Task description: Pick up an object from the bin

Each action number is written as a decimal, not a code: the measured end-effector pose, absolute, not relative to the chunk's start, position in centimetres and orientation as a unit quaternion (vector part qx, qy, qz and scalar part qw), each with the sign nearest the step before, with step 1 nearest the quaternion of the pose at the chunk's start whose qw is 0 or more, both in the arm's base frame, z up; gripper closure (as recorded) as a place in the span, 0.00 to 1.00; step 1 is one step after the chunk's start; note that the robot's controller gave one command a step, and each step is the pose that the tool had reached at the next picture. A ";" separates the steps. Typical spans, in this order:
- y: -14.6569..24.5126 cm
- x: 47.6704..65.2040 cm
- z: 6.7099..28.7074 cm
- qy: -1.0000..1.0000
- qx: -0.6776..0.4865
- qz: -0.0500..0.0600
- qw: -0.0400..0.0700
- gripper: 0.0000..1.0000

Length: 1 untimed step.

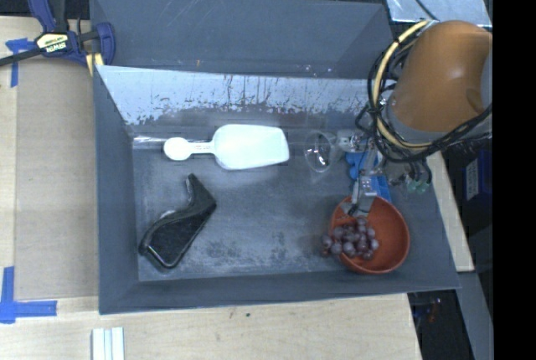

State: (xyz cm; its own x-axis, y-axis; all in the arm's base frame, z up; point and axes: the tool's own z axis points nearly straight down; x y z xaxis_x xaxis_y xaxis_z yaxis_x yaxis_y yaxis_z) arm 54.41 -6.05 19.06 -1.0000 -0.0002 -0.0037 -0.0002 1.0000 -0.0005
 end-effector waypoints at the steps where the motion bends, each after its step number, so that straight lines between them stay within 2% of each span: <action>1: -12.2 50.1 7.4 0.999 -0.042 -0.001 0.006 0.00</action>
Offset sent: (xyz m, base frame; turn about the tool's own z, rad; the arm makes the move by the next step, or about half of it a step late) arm -0.0459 -0.0492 -0.0381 -0.0512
